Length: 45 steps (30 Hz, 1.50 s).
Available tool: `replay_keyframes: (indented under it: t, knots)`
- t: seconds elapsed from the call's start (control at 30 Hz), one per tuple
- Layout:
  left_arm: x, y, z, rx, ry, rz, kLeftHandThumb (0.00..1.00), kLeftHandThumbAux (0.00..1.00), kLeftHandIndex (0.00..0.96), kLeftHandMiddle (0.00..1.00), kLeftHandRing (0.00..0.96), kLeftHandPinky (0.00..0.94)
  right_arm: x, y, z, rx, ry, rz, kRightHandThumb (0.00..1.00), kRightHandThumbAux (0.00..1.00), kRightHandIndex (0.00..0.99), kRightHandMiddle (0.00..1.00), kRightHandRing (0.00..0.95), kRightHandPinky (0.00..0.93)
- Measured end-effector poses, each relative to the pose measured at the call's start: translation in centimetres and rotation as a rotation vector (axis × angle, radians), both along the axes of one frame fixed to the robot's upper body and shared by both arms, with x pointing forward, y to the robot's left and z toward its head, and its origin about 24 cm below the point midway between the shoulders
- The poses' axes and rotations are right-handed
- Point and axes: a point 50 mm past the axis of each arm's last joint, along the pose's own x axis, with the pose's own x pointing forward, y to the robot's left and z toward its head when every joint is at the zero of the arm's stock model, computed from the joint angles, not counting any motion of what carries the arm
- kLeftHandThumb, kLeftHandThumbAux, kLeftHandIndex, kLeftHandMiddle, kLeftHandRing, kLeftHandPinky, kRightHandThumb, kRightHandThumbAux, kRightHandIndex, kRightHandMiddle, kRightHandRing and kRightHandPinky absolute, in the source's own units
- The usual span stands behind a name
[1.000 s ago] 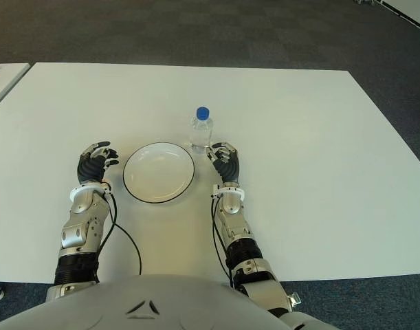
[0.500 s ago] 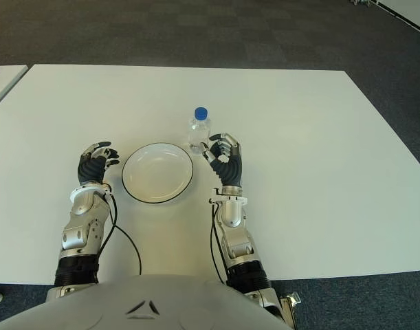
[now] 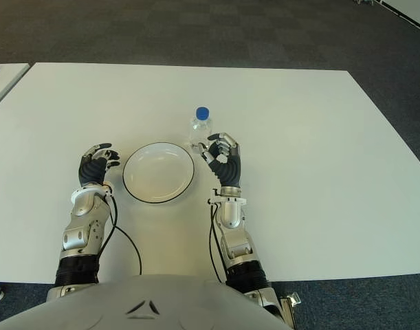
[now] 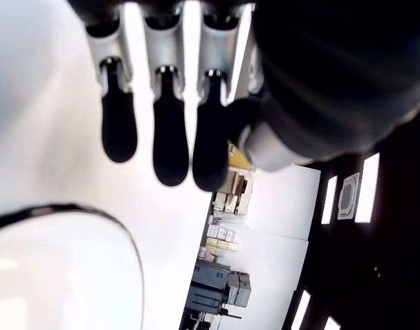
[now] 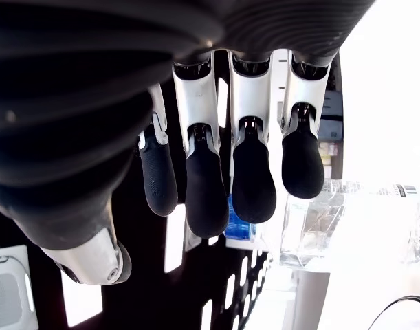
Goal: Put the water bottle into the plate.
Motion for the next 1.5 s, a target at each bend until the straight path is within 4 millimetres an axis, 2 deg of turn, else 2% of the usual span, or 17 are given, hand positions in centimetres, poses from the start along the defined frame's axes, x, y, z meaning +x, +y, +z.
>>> replay_keyframes:
  t: [0.57,0.63,0.7,0.73,0.8,0.87,0.9,0.93,0.97,1.07,1.27,1.5]
  knots:
    - [0.0,0.0,0.0,-0.001,0.001,0.002,0.698,0.717,0.431,0.587,0.566,0.545,0.0,0.1,-0.1,0.004,-0.002,0.005,0.684,0.731,0.431,0.703,0.690,0.658]
    - [0.0,0.0,0.0,-0.002,0.001,0.002,0.698,0.717,0.431,0.586,0.564,0.541,0.0,0.1,-0.1,0.004,-0.002,0.006,0.682,0.731,0.430,0.681,0.665,0.623]
    - [0.0,0.0,0.0,-0.001,0.001,0.002,0.698,0.717,0.431,0.585,0.562,0.538,0.0,0.1,-0.1,0.004,-0.002,0.006,0.680,0.732,0.427,0.623,0.609,0.567]
    - [0.0,0.0,0.0,-0.001,0.001,0.002,0.698,0.717,0.431,0.584,0.561,0.534,0.0,0.1,-0.1,0.003,-0.002,0.007,0.676,0.734,0.422,0.549,0.541,0.508]
    - [-0.1,0.0,0.0,-0.001,0.001,0.002,0.698,0.717,0.431,0.583,0.559,0.531,0.0,0.1,-0.1,0.001,-0.001,0.007,0.674,0.735,0.417,0.484,0.482,0.456]
    - [-0.1,0.0,0.0,-0.001,0.000,0.003,0.699,0.717,0.431,0.581,0.558,0.532,0.0,0.2,-0.1,-0.012,-0.003,0.010,0.667,0.740,0.405,0.372,0.384,0.383]
    - [-0.1,0.0,0.0,0.000,-0.001,0.003,0.699,0.717,0.431,0.581,0.558,0.532,-0.1,0.2,-0.1,-0.026,-0.006,0.011,0.560,0.748,0.352,0.343,0.358,0.359]
    - [-0.1,0.1,0.0,0.001,-0.002,0.004,0.699,0.717,0.431,0.581,0.558,0.533,-0.1,0.3,-0.1,-0.042,-0.009,0.011,0.374,0.769,0.274,0.301,0.319,0.324]
    - [-0.1,0.1,0.0,0.001,-0.004,0.004,0.699,0.717,0.431,0.580,0.557,0.533,-0.1,0.4,-0.1,-0.062,-0.014,0.011,0.248,0.787,0.208,0.249,0.266,0.274]
    - [-0.1,0.1,0.0,0.002,-0.007,0.005,0.699,0.717,0.431,0.578,0.557,0.535,-0.2,0.7,-0.2,-0.122,-0.019,0.014,0.087,0.815,0.118,0.168,0.184,0.198]
    - [-0.2,0.1,0.0,0.002,-0.005,0.005,0.702,0.716,0.432,0.584,0.562,0.539,-0.2,1.0,-0.7,-0.245,0.002,0.015,0.009,0.861,0.020,0.036,0.056,0.093]
    - [-0.2,0.1,-0.1,0.003,-0.006,0.006,0.704,0.715,0.432,0.586,0.563,0.540,-0.1,0.8,-1.3,-0.318,0.016,-0.007,0.000,0.872,0.001,0.002,0.008,0.058]
